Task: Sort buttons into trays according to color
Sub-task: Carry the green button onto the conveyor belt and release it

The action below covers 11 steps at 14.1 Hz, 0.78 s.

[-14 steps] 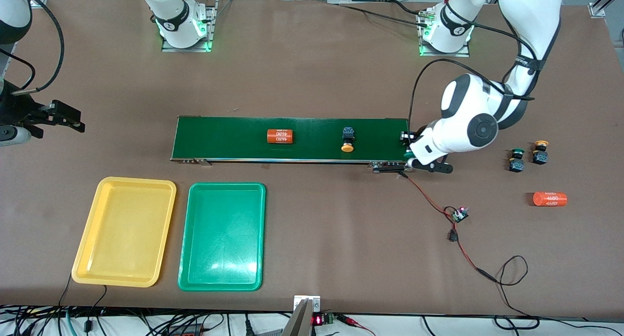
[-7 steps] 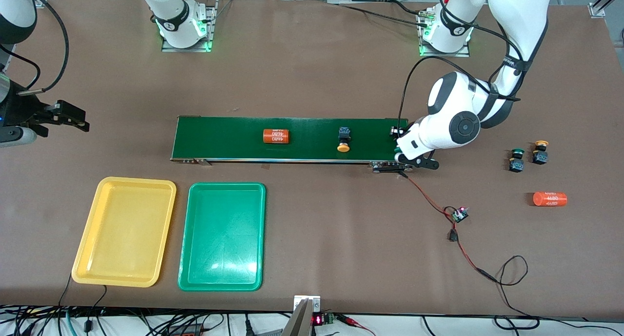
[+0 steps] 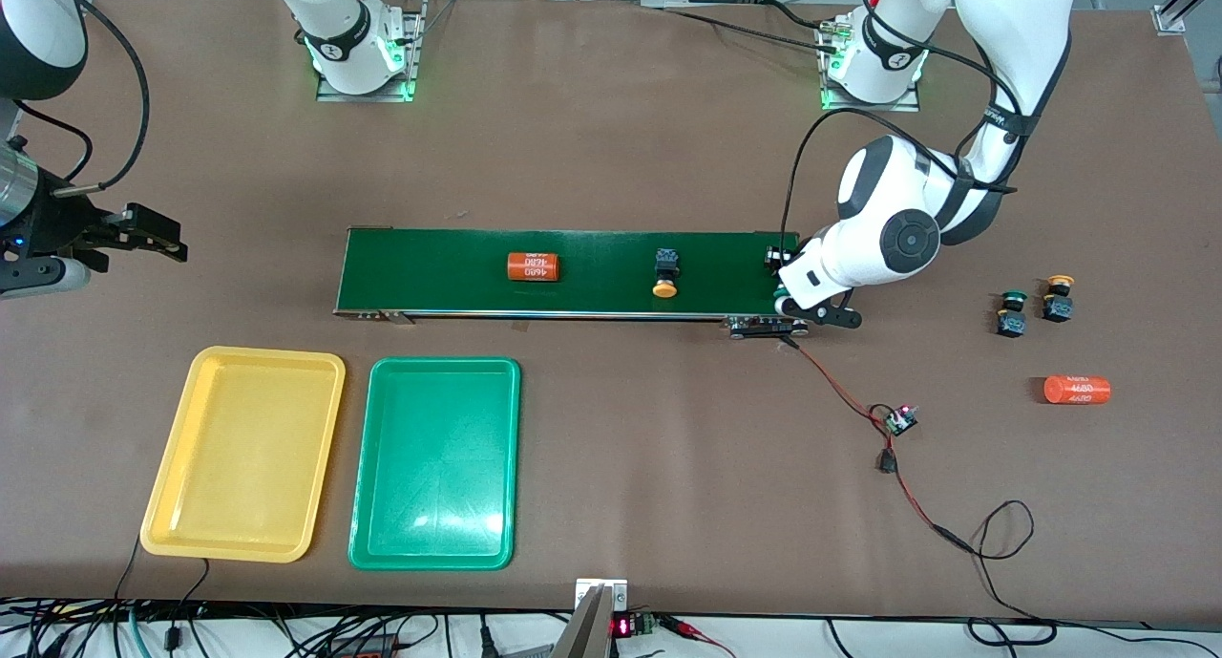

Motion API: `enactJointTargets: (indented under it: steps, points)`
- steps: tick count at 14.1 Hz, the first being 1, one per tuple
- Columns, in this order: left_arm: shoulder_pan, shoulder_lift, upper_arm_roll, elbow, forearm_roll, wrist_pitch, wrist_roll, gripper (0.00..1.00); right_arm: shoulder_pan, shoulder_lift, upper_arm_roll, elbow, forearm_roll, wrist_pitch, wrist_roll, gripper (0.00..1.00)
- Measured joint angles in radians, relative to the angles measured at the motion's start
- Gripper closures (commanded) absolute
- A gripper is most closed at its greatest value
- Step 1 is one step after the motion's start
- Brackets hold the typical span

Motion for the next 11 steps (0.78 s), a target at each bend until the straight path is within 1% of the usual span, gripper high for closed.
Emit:
enactJointTargets:
  steps: [4, 5, 6, 7, 8, 11]
  points:
    - [0.0, -0.007, 0.0, -0.004, 0.0, 0.006, 0.0, 0.99, 0.0, 0.002, 0.0, 0.004, -0.013, 0.005, 0.0, 0.0]
    - [0.0, -0.009, 0.0, -0.005, 0.0, 0.006, 0.0, 0.93, 0.0, 0.002, 0.0, 0.005, -0.014, 0.005, 0.0, 0.0]
    - [0.0, -0.01, 0.0, -0.008, 0.0, 0.006, 0.0, 0.76, 0.0, 0.002, 0.0, 0.005, -0.014, 0.005, 0.0, 0.0]
    - [0.0, -0.011, 0.0, -0.01, 0.0, 0.006, 0.0, 0.42, 0.0, 0.002, 0.0, 0.005, -0.018, 0.006, 0.0, 0.0]
    - [0.0, -0.011, 0.0, -0.013, 0.0, 0.006, 0.0, 0.0, 0.0, 0.002, 0.0, 0.006, -0.025, 0.006, 0.0, 0.0]
    - [0.0, -0.011, 0.0, -0.016, 0.0, 0.006, 0.0, 0.0, 0.0, 0.002, 0.0, 0.007, -0.035, 0.006, 0.0, 0.0]
